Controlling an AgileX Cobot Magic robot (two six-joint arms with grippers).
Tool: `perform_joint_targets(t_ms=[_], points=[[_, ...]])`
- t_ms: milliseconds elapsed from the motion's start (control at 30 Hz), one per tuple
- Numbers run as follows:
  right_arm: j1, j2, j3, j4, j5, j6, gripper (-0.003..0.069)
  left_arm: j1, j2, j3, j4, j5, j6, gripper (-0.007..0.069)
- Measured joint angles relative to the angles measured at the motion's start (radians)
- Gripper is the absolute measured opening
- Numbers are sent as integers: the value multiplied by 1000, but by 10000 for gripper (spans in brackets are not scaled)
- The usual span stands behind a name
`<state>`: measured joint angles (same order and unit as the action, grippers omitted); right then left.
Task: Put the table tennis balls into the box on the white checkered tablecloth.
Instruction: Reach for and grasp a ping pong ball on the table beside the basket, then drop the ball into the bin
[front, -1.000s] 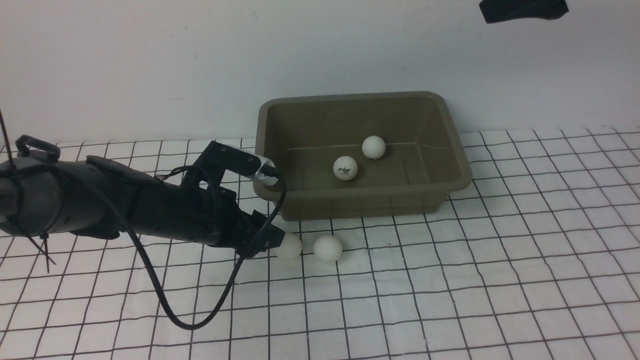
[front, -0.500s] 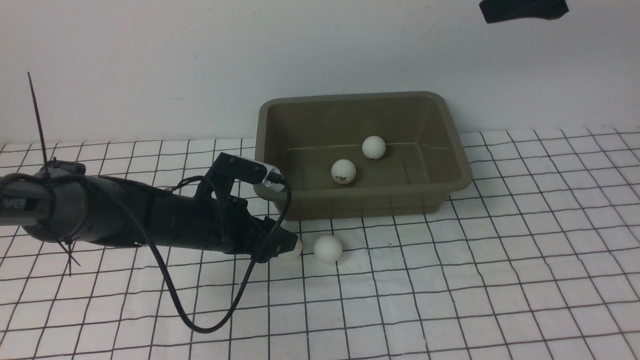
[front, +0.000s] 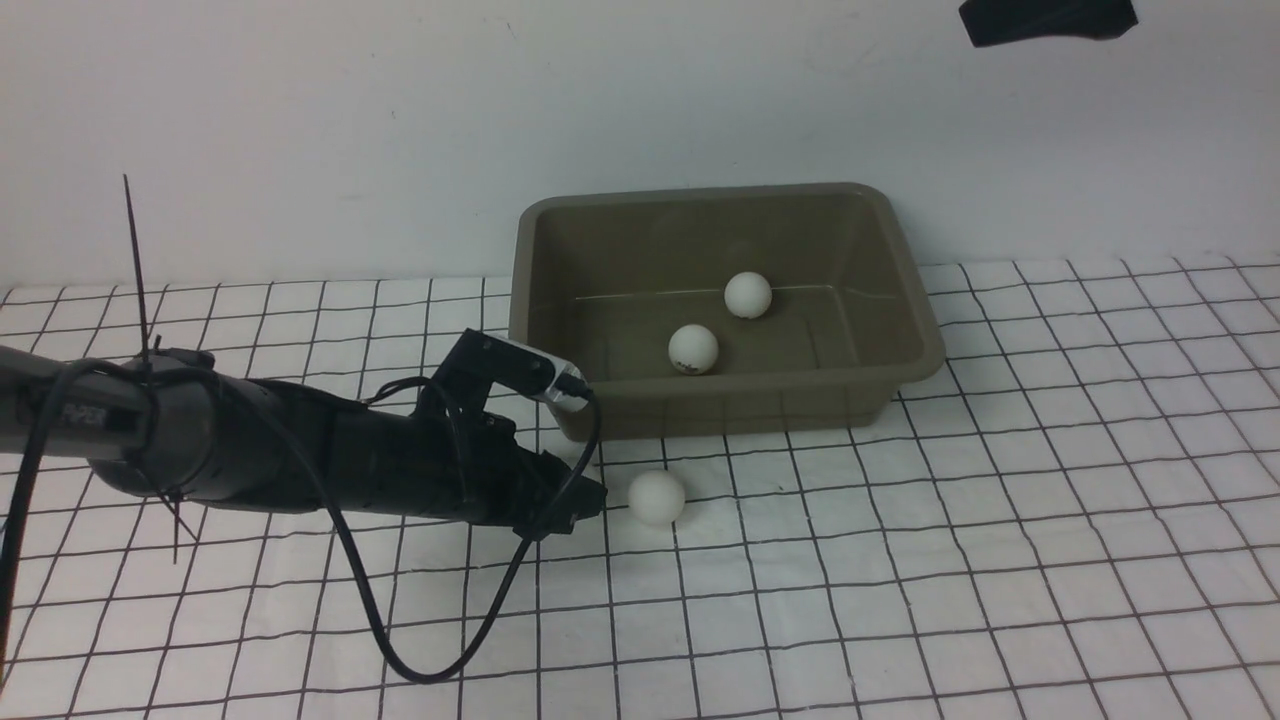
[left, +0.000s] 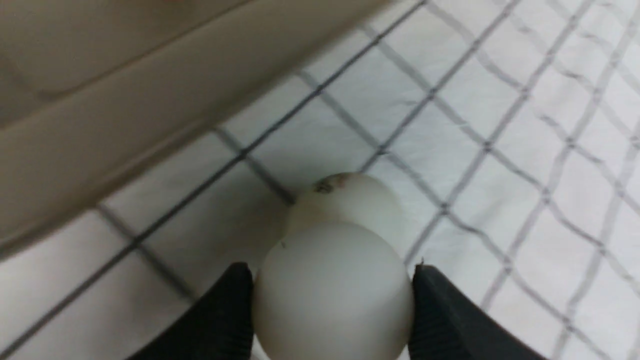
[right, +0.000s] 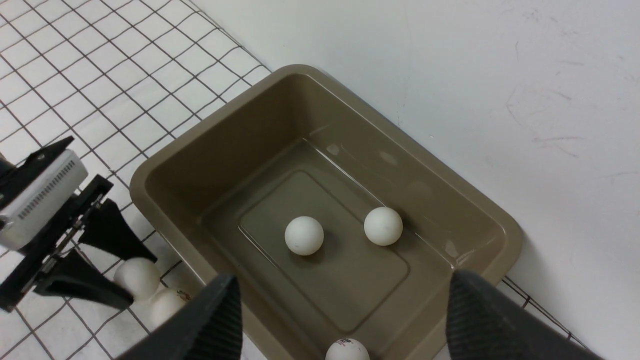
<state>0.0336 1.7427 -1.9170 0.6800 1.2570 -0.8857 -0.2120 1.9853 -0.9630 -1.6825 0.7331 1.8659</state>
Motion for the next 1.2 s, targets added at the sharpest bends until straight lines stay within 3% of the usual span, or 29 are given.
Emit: perform_joint_targets(t_ms=[133, 333, 633, 833, 1067, 1200], points=[[0, 0, 0, 0, 0, 0, 496, 0, -51, 0, 15, 135, -1, 349], [0, 0, 0, 0, 0, 0, 496, 0, -112, -25, -5, 140, 75, 349], [0, 0, 0, 0, 0, 2, 495, 0, -117, -174, -9, -106, 112, 349], [0, 0, 0, 0, 0, 2, 495, 0, -90, -264, -16, -253, 227, 349], [0, 0, 0, 3, 0, 3, 495, 0, -30, -325, -16, -287, 243, 461], [0, 0, 0, 7, 0, 3, 495, 0, -25, -335, -16, -331, 156, 525]])
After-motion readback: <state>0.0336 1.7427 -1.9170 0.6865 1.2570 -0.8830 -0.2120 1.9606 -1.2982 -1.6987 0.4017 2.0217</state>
